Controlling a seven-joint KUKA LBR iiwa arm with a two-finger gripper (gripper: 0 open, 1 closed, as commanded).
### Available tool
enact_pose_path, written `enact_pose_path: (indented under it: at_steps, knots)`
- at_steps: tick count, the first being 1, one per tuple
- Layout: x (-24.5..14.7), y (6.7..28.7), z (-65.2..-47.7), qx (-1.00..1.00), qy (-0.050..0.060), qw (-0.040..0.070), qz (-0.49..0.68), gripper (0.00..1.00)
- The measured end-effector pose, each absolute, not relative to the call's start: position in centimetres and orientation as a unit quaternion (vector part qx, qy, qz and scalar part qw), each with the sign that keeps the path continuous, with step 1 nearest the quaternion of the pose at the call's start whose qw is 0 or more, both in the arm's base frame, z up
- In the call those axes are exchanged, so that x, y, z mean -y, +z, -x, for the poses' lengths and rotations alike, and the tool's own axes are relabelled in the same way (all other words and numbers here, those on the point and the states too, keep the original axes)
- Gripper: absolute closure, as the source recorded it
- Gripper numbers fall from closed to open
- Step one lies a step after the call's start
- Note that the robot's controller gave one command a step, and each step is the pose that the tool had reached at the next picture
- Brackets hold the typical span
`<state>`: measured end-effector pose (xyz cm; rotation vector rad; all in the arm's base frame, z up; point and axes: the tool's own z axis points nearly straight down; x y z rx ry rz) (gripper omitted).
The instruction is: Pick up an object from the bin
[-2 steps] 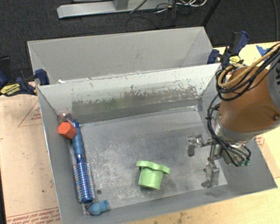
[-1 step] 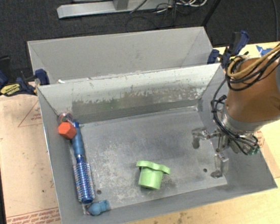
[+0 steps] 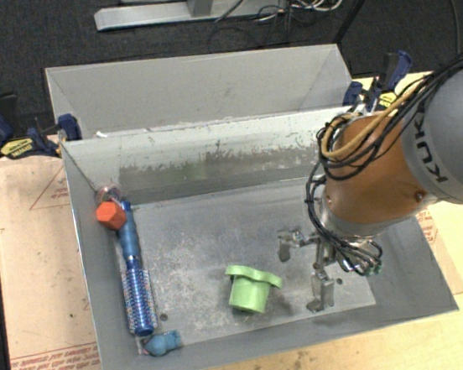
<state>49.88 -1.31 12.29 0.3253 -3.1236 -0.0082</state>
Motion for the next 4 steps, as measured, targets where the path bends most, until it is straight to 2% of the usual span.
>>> enact_pose_path:
  at_steps: [1,2,3,4]
  knots:
    - [-4.9,10.3,-49.2,0.998,-0.002,0.001,-0.063,0.0]
    - [-4.5,10.4,-49.3,0.998,-0.001,0.0,-0.061,1.0]
    - [-3.0,17.1,-48.5,0.998,0.0,-0.003,-0.065,1.0]
    - [-1.1,21.2,-48.4,0.998,0.0,-0.003,-0.056,1.0]
